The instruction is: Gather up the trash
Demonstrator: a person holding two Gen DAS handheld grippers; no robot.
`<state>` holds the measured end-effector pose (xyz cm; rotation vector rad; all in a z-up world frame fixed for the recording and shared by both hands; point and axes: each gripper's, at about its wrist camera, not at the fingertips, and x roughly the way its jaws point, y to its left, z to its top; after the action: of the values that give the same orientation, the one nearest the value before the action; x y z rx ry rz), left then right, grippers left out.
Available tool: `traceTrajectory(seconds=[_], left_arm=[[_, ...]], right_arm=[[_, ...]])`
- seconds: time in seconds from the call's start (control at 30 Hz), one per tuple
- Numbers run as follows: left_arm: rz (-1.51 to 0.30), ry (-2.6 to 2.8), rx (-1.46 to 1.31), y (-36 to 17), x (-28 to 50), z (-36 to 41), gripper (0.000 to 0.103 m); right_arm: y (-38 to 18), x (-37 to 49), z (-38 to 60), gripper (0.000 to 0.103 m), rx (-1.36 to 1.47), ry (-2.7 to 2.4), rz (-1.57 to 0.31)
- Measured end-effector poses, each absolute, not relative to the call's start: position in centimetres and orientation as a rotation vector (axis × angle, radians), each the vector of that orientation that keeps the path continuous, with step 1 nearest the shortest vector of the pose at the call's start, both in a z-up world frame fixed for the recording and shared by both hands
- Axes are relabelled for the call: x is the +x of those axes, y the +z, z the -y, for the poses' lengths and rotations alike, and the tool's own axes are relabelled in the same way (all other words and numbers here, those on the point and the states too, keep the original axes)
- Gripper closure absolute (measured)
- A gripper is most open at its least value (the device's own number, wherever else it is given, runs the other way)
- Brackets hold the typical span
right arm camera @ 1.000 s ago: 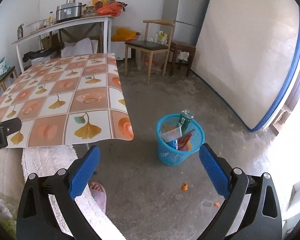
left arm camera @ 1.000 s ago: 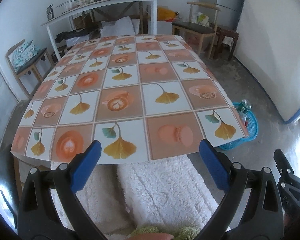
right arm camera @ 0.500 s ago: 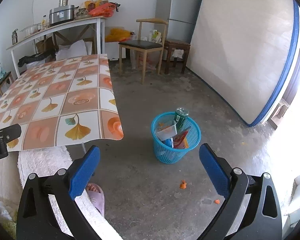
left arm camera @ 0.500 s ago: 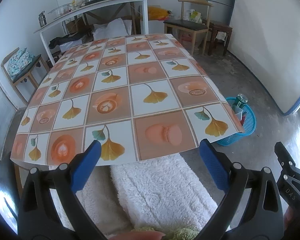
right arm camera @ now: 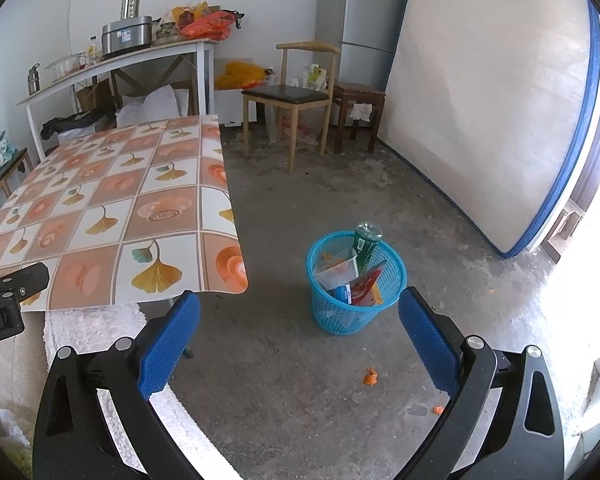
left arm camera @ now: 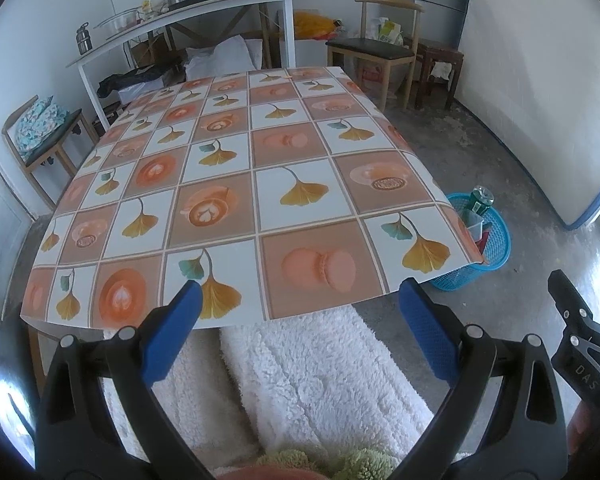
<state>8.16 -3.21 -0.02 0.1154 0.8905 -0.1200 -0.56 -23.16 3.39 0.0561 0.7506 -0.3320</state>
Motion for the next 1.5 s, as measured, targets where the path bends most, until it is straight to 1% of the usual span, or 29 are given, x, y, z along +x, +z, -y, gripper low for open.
traceTrajectory(seconds=[0.53,1.5], left_arm=[[-0.869,-0.146,0.104,0.3,7.3,3.2,0.009],[-0.881,-0.161,0.077,0.2,7.5,3.0,0.009]], right_arm=[[4.5,-1.8,23.0,0.006,0.042,-0.366,-0.719],[4.9,-1.8,23.2,0.006,0.044,-0.372,-0.718]])
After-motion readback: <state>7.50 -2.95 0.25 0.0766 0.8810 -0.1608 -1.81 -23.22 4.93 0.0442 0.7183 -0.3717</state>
